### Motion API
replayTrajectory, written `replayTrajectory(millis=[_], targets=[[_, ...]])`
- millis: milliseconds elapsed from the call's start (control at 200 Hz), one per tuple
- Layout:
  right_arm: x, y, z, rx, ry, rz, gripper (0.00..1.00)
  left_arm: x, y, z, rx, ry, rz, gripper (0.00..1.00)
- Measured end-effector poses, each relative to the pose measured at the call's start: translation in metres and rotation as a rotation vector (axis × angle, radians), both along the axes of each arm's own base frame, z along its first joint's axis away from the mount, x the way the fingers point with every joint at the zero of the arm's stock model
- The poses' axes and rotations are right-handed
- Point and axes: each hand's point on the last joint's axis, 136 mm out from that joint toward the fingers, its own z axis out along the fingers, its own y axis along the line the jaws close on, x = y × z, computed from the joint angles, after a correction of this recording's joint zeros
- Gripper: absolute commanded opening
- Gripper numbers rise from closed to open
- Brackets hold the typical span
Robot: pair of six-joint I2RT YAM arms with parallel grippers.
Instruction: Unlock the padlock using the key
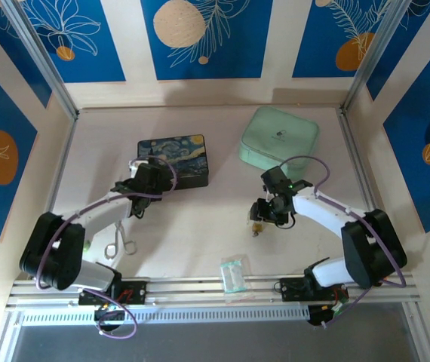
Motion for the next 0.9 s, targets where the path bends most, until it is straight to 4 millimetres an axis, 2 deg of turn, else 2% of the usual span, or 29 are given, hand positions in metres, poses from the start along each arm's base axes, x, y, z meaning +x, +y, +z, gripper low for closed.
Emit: replayTrajectory(millis=[140, 270, 340, 390, 465, 530, 670, 825, 900], targets=[[0.012, -0.003, 0.017, 0.021, -0.087, -0.016, 0.78, 0.005, -0.006, 0.003, -0.037, -0.009, -0.014, 0.99], [0.027, -0.009, 0.044, 0.043, -0.24, -0.037, 0.79, 0.004, -0.004, 0.015, -0.069, -0.036, -0.015, 1.0], [0.037, -0.017, 0.061, 0.035, -0.347, -0.059, 0.8, 0.001, -0.004, 0.034, -0.101, -0.096, -0.019, 0.99], [0.045, -0.024, 0.073, 0.025, -0.431, -0.075, 0.84, -0.004, -0.002, 0.048, -0.123, -0.15, -0.023, 0.99], [0.055, -0.038, 0.083, -0.002, -0.541, -0.1, 0.84, -0.013, 0.004, 0.062, -0.137, -0.235, -0.025, 0.99], [0.061, -0.052, 0.084, -0.044, -0.621, -0.116, 0.83, -0.021, 0.012, 0.065, -0.117, -0.288, -0.028, 0.99], [0.071, -0.09, 0.074, -0.16, -0.715, -0.158, 0.81, -0.032, 0.026, 0.056, -0.022, -0.321, -0.053, 0.99], [0.088, -0.129, 0.081, -0.239, -0.827, -0.243, 0.79, -0.022, 0.029, 0.06, 0.094, -0.386, -0.111, 0.99], [0.095, -0.148, 0.073, -0.251, -0.874, -0.301, 0.78, -0.012, 0.036, 0.048, 0.13, -0.386, -0.111, 0.99]])
